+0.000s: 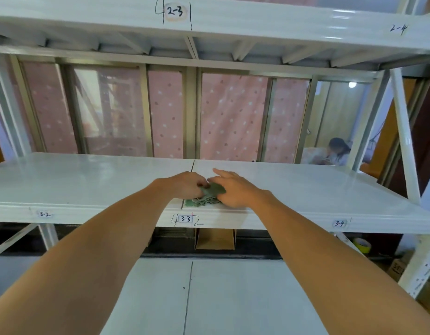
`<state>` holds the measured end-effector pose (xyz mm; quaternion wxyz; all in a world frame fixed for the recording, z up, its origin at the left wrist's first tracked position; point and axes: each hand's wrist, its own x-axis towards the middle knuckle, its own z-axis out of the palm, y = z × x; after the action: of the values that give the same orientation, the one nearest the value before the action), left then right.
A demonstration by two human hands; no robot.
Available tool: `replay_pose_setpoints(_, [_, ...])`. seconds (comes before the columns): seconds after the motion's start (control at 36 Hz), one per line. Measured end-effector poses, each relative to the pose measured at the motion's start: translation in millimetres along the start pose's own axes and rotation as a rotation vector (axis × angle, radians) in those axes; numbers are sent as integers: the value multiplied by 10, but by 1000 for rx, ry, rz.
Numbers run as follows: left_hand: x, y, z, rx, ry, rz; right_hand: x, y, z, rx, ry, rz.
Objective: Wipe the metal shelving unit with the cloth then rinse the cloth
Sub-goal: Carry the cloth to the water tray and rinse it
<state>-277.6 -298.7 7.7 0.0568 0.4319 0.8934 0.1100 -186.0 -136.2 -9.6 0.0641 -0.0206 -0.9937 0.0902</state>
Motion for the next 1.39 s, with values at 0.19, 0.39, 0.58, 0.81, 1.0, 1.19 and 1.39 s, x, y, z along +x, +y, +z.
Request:
replay_pose_setpoints(0.19, [-119, 0, 35, 10, 20, -24, -60, -77, 27, -4, -130, 37])
replay_pose_setpoints(0.39, [-334, -31, 135, 13, 112, 13, -299, -167, 104, -90, -146, -24])
replay_pose_setpoints(0.58, [-689, 101, 117, -71, -78, 25, -529, -303, 79, -160, -10, -45])
replay_pose_setpoints(0.81, [-919, 230, 193, 198, 110, 147, -868, -502, -76, -122, 6, -48])
replay_pose_setpoints(1.0, [-950, 453, -37, -108, 47, 75, -1150, -574, -326, -23, -7, 10])
replay_pose_setpoints(1.19, [-815, 892, -129, -402, -87, 95, -1552, -360, -605, 381, 98, 237])
replay_pose_setpoints(1.39, [-508, 1653, 76, -900, -120, 186, -2297, 217, -858, 971, 339, 441])
